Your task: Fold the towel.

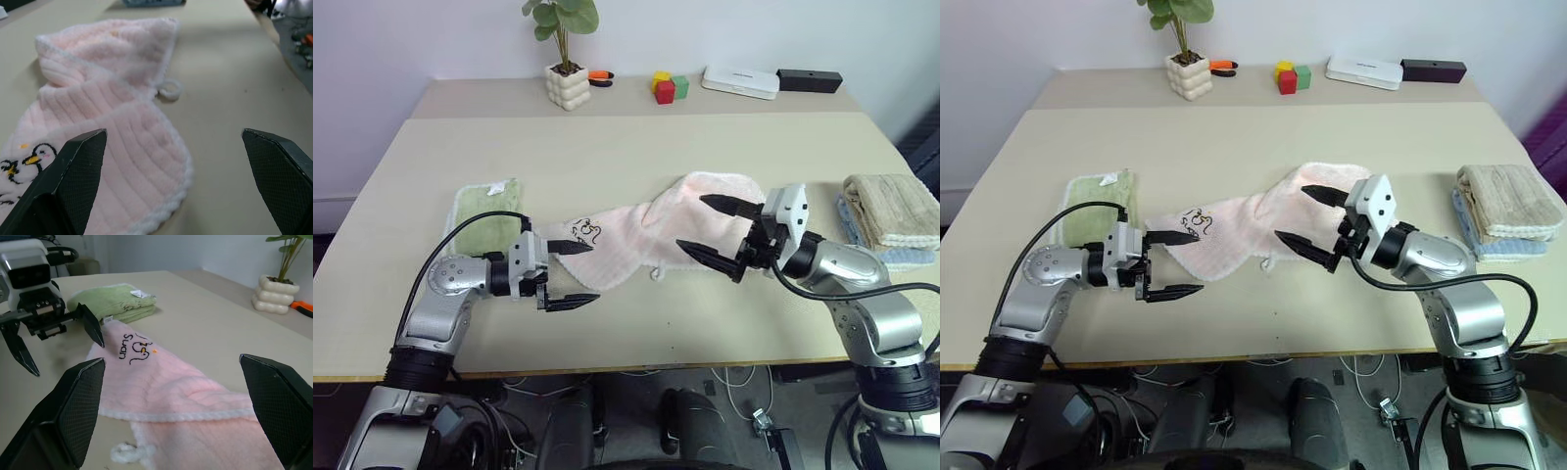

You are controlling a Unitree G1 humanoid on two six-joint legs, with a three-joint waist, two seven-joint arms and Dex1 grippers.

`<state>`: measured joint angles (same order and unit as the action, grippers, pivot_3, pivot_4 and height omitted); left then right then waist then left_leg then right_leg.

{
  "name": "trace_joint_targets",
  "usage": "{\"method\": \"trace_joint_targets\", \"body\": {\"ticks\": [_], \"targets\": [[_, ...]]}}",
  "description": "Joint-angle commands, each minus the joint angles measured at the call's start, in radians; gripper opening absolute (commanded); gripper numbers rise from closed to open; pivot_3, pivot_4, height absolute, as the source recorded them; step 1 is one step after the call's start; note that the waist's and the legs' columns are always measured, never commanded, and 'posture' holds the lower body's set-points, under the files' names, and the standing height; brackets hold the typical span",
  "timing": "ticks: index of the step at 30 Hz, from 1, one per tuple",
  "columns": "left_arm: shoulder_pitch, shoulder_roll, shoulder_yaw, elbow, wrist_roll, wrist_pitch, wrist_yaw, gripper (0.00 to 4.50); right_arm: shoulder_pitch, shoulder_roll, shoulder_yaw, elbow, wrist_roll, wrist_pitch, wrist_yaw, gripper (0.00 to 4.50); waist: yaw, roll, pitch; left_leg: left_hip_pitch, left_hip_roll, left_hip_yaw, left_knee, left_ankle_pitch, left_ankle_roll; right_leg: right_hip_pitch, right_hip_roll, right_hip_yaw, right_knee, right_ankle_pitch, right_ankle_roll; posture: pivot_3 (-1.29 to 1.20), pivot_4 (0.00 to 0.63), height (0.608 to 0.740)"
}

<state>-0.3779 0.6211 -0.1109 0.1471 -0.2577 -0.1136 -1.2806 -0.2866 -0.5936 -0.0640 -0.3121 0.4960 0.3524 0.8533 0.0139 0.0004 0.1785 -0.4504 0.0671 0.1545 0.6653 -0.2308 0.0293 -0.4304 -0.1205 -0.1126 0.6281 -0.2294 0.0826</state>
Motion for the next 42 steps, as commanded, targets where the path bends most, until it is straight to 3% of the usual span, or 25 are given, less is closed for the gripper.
{"method": "trace_joint_targets", "body": {"ticks": [1,10,16,19,26,33,39,42], "targets": [[-0.058,0.002,-0.042,0.029,0.074,-0.063,0.0,4.5,0.001,0.032,0.015,-0.041,-0.01,-0.045,-0.014,4.47,-0.002,0.0,0.0,0.0,0.0,0.0,0.0,0.0,0.0,0.0,0.0,0.0,0.0,0.0,0.0,0.0,0.15,0.74],[-0.139,-0.072,-0.142,0.139,0.207,-0.21,0.061,4.5,-0.063,0.133,0.089,0.043,-0.117,-0.16,-0.068,4.47,-0.005,0.0,0.0,0.0,0.0,0.001,0.0,0.0,0.0,-0.001,0.0,0.0,0.001,0.001,0.001,0.0,0.15,0.74],[-0.167,-0.084,-0.19,0.196,0.261,-0.203,0.057,4.5,-0.066,0.178,0.105,0.062,-0.151,-0.209,-0.093,4.47,-0.003,0.0,0.0,0.0,0.0,0.002,0.0,0.0,0.0,0.0,0.0,0.0,0.001,0.001,0.003,0.0,0.15,0.74],[-0.163,-0.066,-0.214,0.204,0.271,-0.154,0.026,3.66,-0.06,0.181,0.1,0.066,-0.156,-0.225,-0.099,4.5,-0.003,0.001,-0.001,0.001,0.0,0.001,0.0,0.0,0.0,0.0,0.0,0.0,0.001,0.001,0.002,0.0,0.15,0.74],[-0.153,-0.019,-0.219,0.205,0.316,-0.067,0.08,0.15,-0.047,0.189,0.101,0.076,-0.163,-0.248,-0.11,4.5,-0.005,0.001,-0.001,0.005,0.0,0.001,0.0,0.0,0.0,0.003,0.0,0.0,0.002,0.0,0.0,0.0,0.15,0.74],[-0.149,-0.033,-0.187,0.186,0.278,0.018,0.161,0.07,-0.068,0.181,0.093,0.102,-0.165,-0.26,-0.103,4.5,-0.005,0.001,-0.002,0.006,0.001,0.0,0.0,0.0,0.0,0.003,0.0,0.0,0.002,0.0,0.0,0.0,0.15,0.74],[-0.173,-0.052,-0.076,0.126,0.117,0.103,0.154,0.07,-0.091,0.189,0.091,0.143,-0.184,-0.28,-0.119,4.5,-0.011,0.001,-0.001,0.004,0.0,0.001,0.0,0.0,0.0,0.002,0.0,0.0,0.002,0.0,0.001,0.0,0.15,0.74],[-0.198,-0.035,-0.008,0.118,0.058,0.131,0.139,0.07,-0.144,0.187,0.081,0.236,-0.266,-0.319,-0.194,4.5,-0.013,0.0,-0.001,0.003,0.0,0.001,0.0,0.0,0.0,0.002,0.0,0.0,0.002,0.002,0.003,0.0,0.15,0.74]]}}
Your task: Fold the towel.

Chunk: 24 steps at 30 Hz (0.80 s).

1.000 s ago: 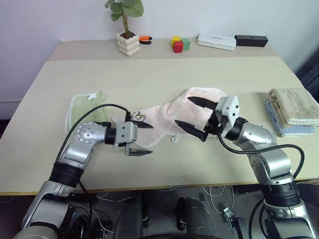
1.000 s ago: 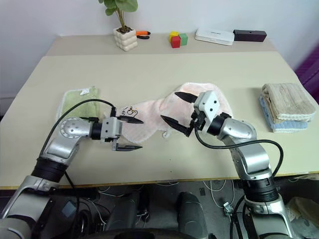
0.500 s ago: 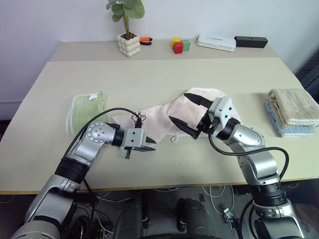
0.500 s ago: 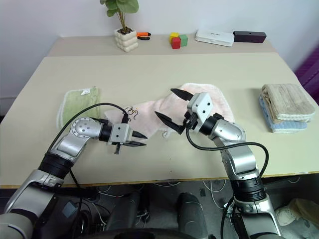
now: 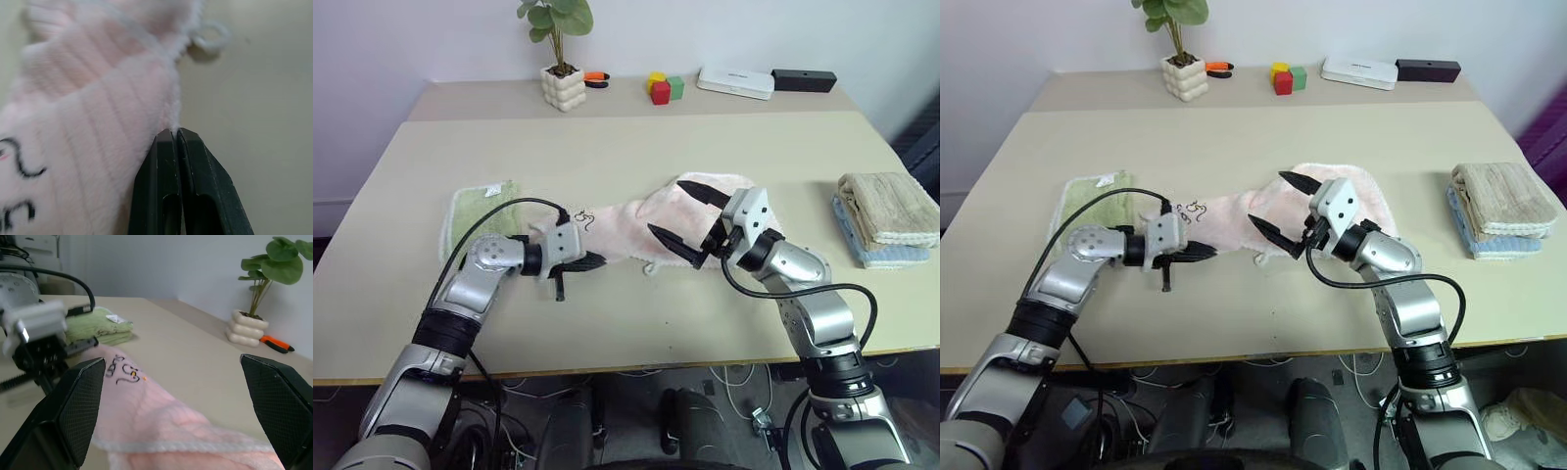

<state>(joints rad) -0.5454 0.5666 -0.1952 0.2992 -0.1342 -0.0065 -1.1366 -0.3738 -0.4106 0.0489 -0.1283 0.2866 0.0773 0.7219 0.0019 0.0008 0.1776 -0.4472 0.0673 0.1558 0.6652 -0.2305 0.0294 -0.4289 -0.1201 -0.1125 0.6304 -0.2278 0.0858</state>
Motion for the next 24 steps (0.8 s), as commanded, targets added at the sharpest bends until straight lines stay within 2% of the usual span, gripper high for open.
{"method": "trace_joint_targets", "body": {"ticks": [1,11,17,21,24], "targets": [[-0.034,0.023,0.089,-0.035,-0.071,0.024,-0.005,0.07,-0.068,0.004,-0.035,0.072,-0.065,-0.046,-0.075,4.5,-0.001,0.0,0.0,0.0,0.0,0.0,0.0,0.0,0.0,0.0,0.0,0.0,0.0,0.0,0.0,0.0,0.15,0.74],[-0.003,0.03,0.147,-0.129,-0.17,0.124,-0.025,0.07,-0.119,-0.009,-0.047,0.153,-0.083,-0.078,-0.076,4.5,-0.003,0.0,0.0,0.0,0.0,0.002,0.0,0.0,-0.001,0.0,0.0,0.0,0.0,0.0,0.001,0.0,0.15,0.74],[0.087,0.079,0.196,-0.237,-0.242,0.108,-0.098,0.07,-0.235,-0.077,-0.066,0.36,-0.25,-0.135,-0.222,4.5,-0.019,0.001,0.001,0.0,0.0,0.002,-0.001,0.002,-0.004,0.0,0.0,0.0,0.0,0.0,0.001,0.0,0.15,0.74],[0.174,0.108,0.231,-0.327,-0.307,0.152,-0.12,0.07,-0.32,-0.163,0.005,0.559,-0.456,-0.174,-0.349,4.5,-0.022,0.001,0.001,0.0,0.0,0.003,-0.002,0.004,-0.007,-0.001,0.0,0.0,0.0,0.0,0.001,0.0,0.15,0.74],[0.239,0.117,0.249,-0.397,-0.345,0.176,-0.114,0.07,-0.384,-0.155,-0.005,0.675,-0.449,-0.187,-0.368,4.5,-0.024,0.001,0.001,0.0,0.0,0.003,-0.003,0.005,-0.008,-0.001,0.0,0.001,0.0,0.0,0.0,0.0,0.15,0.74]]}}
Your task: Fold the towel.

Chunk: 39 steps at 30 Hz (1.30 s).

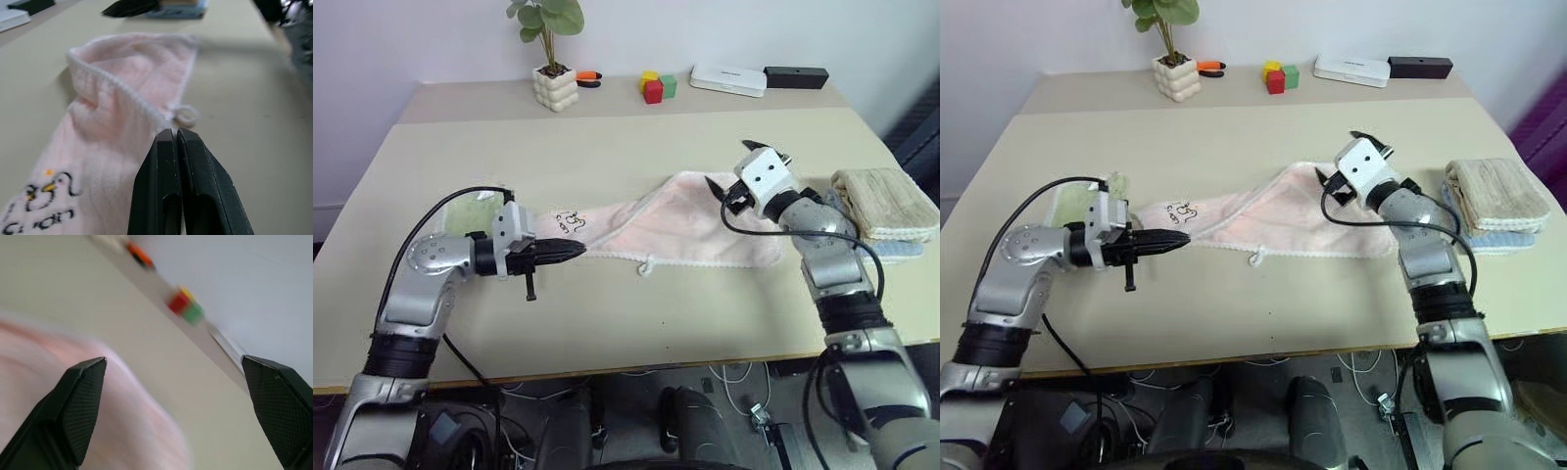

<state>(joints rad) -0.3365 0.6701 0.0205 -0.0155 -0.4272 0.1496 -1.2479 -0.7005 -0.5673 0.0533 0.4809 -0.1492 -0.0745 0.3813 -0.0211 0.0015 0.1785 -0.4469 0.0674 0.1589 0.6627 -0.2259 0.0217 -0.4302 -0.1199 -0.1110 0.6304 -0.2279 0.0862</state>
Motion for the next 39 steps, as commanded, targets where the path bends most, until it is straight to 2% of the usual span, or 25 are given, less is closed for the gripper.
{"method": "trace_joint_targets", "body": {"ticks": [1,4,10,15,18,22,24,26,31,35,39], "targets": [[0.055,0.022,0.039,-0.111,-0.073,0.046,-0.004,0.07,-0.073,-0.003,0.007,0.098,-0.031,-0.054,-0.025,4.5,-0.001,0.0,0.0,0.0,0.0,0.0,0.0,0.0,0.0,0.0,0.0,0.0,0.0,0.0,0.0,0.0,0.15,0.74],[0.12,0.037,0.048,-0.176,-0.084,0.063,0.01,0.07,-0.118,-0.006,0.035,0.184,-0.057,-0.091,-0.01,4.5,-0.001,0.0,0.0,0.0,0.0,0.0,-0.001,0.0,-0.001,0.0,0.0,0.0,0.0,0.0,0.0,0.0,0.15,0.74],[0.307,0.09,0.075,-0.31,-0.13,0.109,-0.001,0.07,-0.221,-0.053,0.146,0.353,-0.207,-0.218,-0.037,4.5,-0.013,0.002,0.001,0.0,0.0,0.0,-0.001,0.0,-0.001,0.0,0.0,0.0,0.0,0.0,0.0,0.0,0.15,0.74],[0.466,0.145,0.103,-0.365,-0.16,0.128,-0.032,0.07,-0.282,-0.042,0.18,0.465,-0.224,-0.283,-0.007,4.5,-0.025,0.002,0.001,0.0,0.0,0.0,-0.002,0.0,-0.001,-0.001,0.0,0.001,0.0,-0.001,-0.001,0.0,0.15,0.74],[0.507,0.154,0.113,-0.363,-0.159,0.118,-0.038,0.07,-0.298,-0.032,0.197,0.499,-0.233,-0.307,0.027,4.5,-0.024,0.002,0.002,0.001,0.0,0.0,-0.003,0.001,-0.002,-0.001,0.0,0.001,0.0,-0.001,-0.001,0.0,0.15,0.74],[0.512,0.137,0.115,-0.345,-0.143,0.088,-0.017,0.07,-0.341,0.07,0.021,0.518,0.023,-0.116,0.187,4.5,-0.025,0.002,0.002,0.001,0.0,0.0,-0.003,0.001,-0.002,-0.001,0.0,0.001,0.0,-0.001,-0.001,0.0,0.15,0.74],[0.488,0.113,0.101,-0.325,-0.117,0.05,0.005,0.07,-0.381,0.141,-0.106,0.531,0.188,0.053,0.228,4.5,-0.022,0.003,0.002,0.001,0.0,0.0,-0.003,0.001,-0.002,-0.001,0.0,0.001,0.0,0.0,0.0,0.0,0.15,0.74],[0.476,0.106,0.088,-0.316,-0.106,0.036,0.006,0.07,-0.412,0.179,-0.17,0.554,0.255,0.155,0.228,4.5,-0.024,0.002,0.002,0.001,0.001,0.0,-0.002,0.001,-0.002,0.0,0.001,0.001,0.0,0.0,0.0,0.0,0.15,0.74],[0.451,0.101,0.063,-0.294,-0.086,0.015,0.0,0.07,-0.47,0.205,-0.188,0.644,0.253,0.261,0.152,4.5,-0.019,0.003,0.002,0.001,0.0,0.0,-0.003,0.001,-0.002,0.0,0.0,0.001,0.0,0.0,0.0,0.0,0.15,0.74],[0.426,0.098,0.05,-0.278,-0.078,0.008,-0.001,0.07,-0.489,0.204,-0.136,0.73,0.189,0.288,0.085,4.5,-0.024,0.003,0.002,0.001,0.0,0.0,-0.003,0.001,-0.002,-0.001,0.0,0.001,0.0,0.0,-0.001,0.0,0.15,0.74],[0.423,0.096,0.044,-0.278,-0.077,0.005,0.009,0.07,-0.505,0.2,-0.152,0.771,0.191,0.332,0.074,4.5,-0.025,0.003,0.002,0.0,0.0,0.001,-0.004,0.001,-0.002,-0.002,0.0,0.001,0.0,0.0,0.0,0.0,0.15,0.74]]}}
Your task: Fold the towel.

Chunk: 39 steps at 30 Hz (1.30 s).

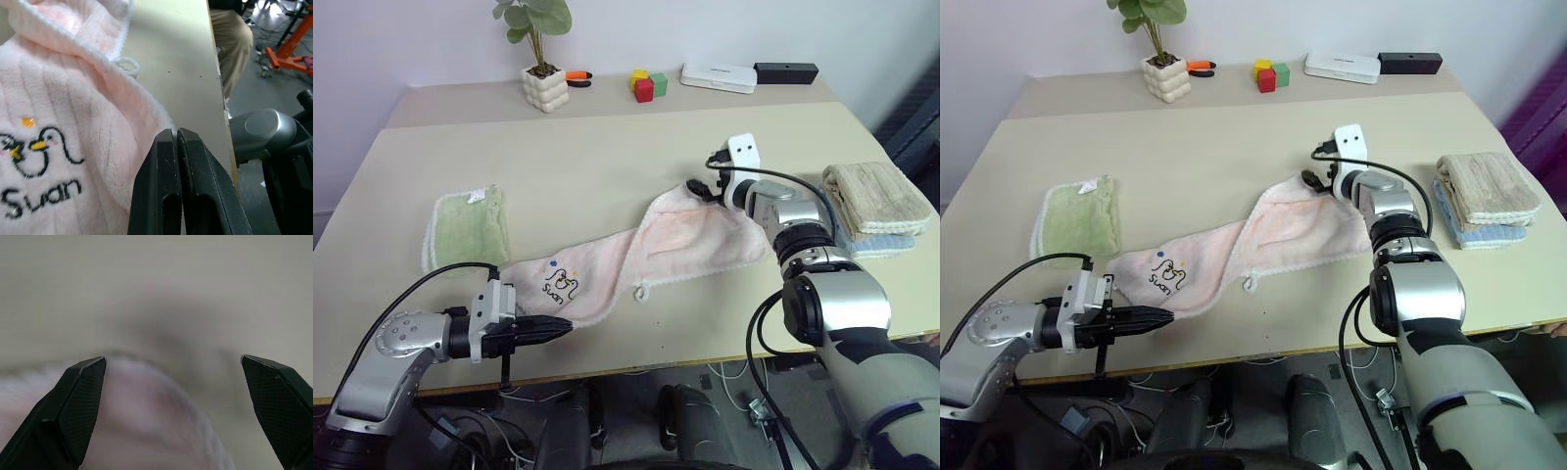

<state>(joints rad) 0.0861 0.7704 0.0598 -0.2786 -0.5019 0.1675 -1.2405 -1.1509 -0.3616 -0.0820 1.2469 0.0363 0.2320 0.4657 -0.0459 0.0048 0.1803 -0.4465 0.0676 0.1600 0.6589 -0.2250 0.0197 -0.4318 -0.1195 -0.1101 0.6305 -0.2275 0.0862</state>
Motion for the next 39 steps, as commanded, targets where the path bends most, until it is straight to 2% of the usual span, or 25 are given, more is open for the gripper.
{"method": "trace_joint_targets", "body": {"ticks": [1,8,12,17,18,27,29,31,33,39], "targets": [[0.001,-0.005,0.004,-0.016,-0.002,-0.013,0.004,0.07,-0.06,-0.005,-0.024,0.013,0.01,0.038,-0.012,4.5,0.0,0.0,0.0,0.0,0.0,0.0,0.0,0.0,0.0,0.0,0.0,0.0,0.0,0.0,0.0,0.0,0.15,0.74],[0.0,-0.019,-0.01,-0.031,0.015,-0.016,0.031,0.07,-0.065,0.011,0.004,0.035,-0.026,0.07,0.019,4.5,0.001,0.0,0.0,0.0,0.0,0.0,0.0,0.0,0.0,0.0,0.0,0.0,0.0,0.0,0.0,0.0,0.15,0.74],[-0.001,-0.023,-0.014,-0.038,0.024,-0.017,0.041,0.0,-0.063,0.018,0.003,0.038,-0.035,0.071,0.021,2.72,0.0,0.0,0.0,0.0,0.0,0.0,0.0,0.0,0.0,0.0,0.0,0.0,0.0,0.0,0.0,0.0,0.15,0.74],[0.003,-0.025,-0.017,-0.057,0.027,-0.01,0.057,0.0,-0.063,0.013,-0.001,0.039,-0.043,0.074,0.009,0.14,0.002,0.0,0.0,0.0,0.0,0.0,0.0,0.0,0.0,0.0,0.0,0.0,0.0,0.0,0.0,0.0,0.15,0.74],[0.001,-0.025,-0.018,-0.059,0.026,-0.007,0.058,0.0,-0.064,0.01,-0.003,0.038,-0.042,0.071,0.006,0.02,0.002,0.0,0.0,0.0,0.0,0.0,0.0,0.0,0.0,0.001,0.0,0.0,0.0,0.0,0.0,0.0,0.15,0.74],[-0.034,-0.022,-0.02,-0.05,0.036,-0.005,0.077,0.0,-0.022,-0.058,-0.043,-0.076,0.01,0.005,0.094,0.02,0.002,0.0,0.0,0.0,0.0,0.0,0.0,0.0,0.0,0.001,0.0,0.0,0.0,0.0,0.0,0.0,0.15,0.74],[-0.041,-0.021,-0.022,-0.047,0.034,-0.002,0.078,0.0,0.048,-0.081,-0.059,-0.22,0.047,-0.031,0.167,0.02,0.003,0.0,0.0,0.0,0.0,0.0,-0.001,0.0,0.0,0.001,0.0,0.0,0.0,0.0,0.0,0.0,0.15,0.74],[-0.053,-0.022,-0.031,-0.035,0.041,-0.004,0.077,0.0,0.227,-0.112,-0.079,-0.576,0.139,0.003,0.283,0.02,0.009,-0.001,0.0,0.0,0.0,0.0,-0.002,0.0,0.0,0.001,0.0,0.0,-0.001,0.0,0.0,0.0,0.15,0.74],[-0.068,-0.024,-0.039,-0.025,0.04,-0.004,0.075,0.0,0.401,-0.155,-0.054,-0.857,0.162,0.019,0.348,0.02,0.016,0.0,0.0,0.001,0.0,-0.002,-0.004,0.0,0.0,0.001,0.0,-0.001,-0.001,0.0,0.0,0.0,0.15,0.74],[-0.115,-0.023,-0.059,0.01,0.044,-0.004,0.055,0.0,0.71,-0.256,-0.054,-1.265,0.249,0.108,0.45,0.02,0.03,0.0,0.0,0.003,0.0,-0.002,-0.005,-0.002,0.003,0.0,0.0,0.0,-0.001,-0.001,0.0,0.0,0.15,0.74]]}}
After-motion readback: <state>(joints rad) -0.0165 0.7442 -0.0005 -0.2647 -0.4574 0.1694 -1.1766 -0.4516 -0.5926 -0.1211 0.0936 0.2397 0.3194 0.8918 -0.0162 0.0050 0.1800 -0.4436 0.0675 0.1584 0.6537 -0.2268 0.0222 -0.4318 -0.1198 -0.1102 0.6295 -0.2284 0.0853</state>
